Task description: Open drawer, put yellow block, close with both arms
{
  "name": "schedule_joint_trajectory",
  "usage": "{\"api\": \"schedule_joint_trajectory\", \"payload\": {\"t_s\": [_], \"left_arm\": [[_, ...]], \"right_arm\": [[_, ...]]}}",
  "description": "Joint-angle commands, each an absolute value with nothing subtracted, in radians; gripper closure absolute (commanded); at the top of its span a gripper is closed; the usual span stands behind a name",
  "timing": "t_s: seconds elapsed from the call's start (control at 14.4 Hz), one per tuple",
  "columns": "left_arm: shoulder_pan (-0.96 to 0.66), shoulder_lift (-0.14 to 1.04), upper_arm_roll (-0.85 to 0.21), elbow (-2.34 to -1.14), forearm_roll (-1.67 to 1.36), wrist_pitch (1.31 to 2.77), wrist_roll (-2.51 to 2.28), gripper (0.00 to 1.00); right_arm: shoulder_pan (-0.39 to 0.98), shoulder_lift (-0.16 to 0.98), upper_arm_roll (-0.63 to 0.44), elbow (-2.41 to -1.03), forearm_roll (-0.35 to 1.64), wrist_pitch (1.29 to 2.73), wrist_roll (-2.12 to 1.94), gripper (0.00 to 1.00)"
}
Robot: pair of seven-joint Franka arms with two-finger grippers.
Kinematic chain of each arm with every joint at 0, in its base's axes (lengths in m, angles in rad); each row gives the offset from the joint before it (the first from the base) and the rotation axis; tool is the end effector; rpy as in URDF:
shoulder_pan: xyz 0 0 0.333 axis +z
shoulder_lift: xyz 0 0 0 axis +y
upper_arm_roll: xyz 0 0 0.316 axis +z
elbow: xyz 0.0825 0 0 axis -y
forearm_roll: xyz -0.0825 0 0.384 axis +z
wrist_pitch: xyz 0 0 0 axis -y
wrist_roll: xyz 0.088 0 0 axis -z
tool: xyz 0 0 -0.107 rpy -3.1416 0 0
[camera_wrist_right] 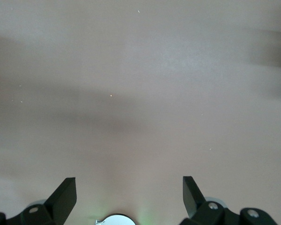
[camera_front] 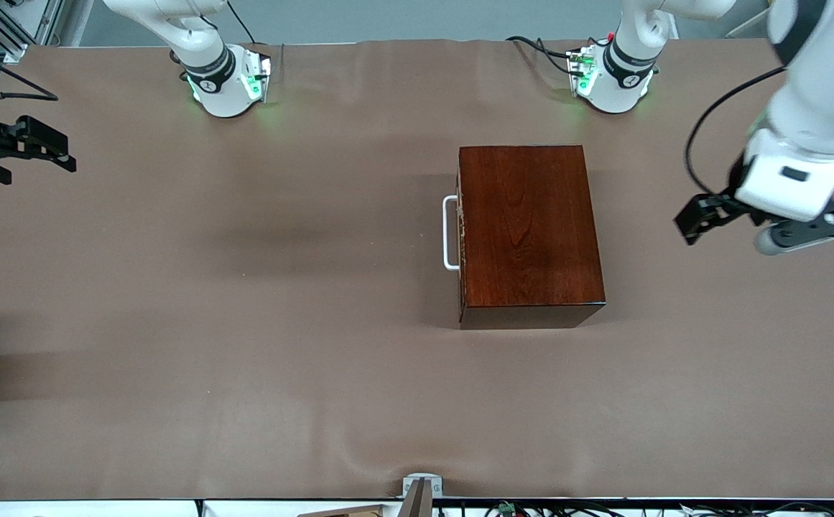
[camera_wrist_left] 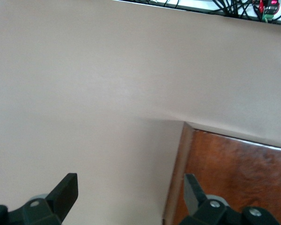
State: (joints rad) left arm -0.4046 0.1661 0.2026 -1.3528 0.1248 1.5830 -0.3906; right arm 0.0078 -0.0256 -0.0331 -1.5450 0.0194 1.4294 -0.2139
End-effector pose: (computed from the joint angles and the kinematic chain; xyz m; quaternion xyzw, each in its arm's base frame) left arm 0.5944 -0.1202 0.6353 -0.9919 -0.0932 -0.0553 0.0656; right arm 0.5316 -0.0114 0.6387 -0.9944 -0.0950 0.0435 0.0154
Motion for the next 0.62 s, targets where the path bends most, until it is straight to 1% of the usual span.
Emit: {"api": "schedule_joint_trajectory", "payload": {"t_s": [0.0,0.14,0.21,0.42,0.55], "left_arm": [[-0.339,0.111,0.164,-1.4,0.121,1.572,-0.304,0.0],[-0.188,0.08,0.012,-1.446,0.118,1.575,-0.265,0.0],[-0.145,0.06,-0.038,-1.471,0.117,1.577,-0.265,0.0],[-0.094,0.0,-0.058,-1.552,0.115,1.603,-0.212,0.0],[-0.057,-0.057,-0.09,-1.635,0.115,1.646,-0.18,0.0]], "right_arm": [[-0.006,-0.043,-0.025,-1.557,0.035,1.436,-0.218,0.0],[-0.008,-0.043,-0.025,-1.557,0.035,1.436,-0.218,0.0],[-0.008,-0.043,-0.025,-1.559,0.035,1.434,-0.218,0.0],[-0.008,-0.043,-0.025,-1.559,0.035,1.434,-0.218,0.0],[-0.008,-0.043,-0.025,-1.559,0.035,1.434,-0.218,0.0]]}}
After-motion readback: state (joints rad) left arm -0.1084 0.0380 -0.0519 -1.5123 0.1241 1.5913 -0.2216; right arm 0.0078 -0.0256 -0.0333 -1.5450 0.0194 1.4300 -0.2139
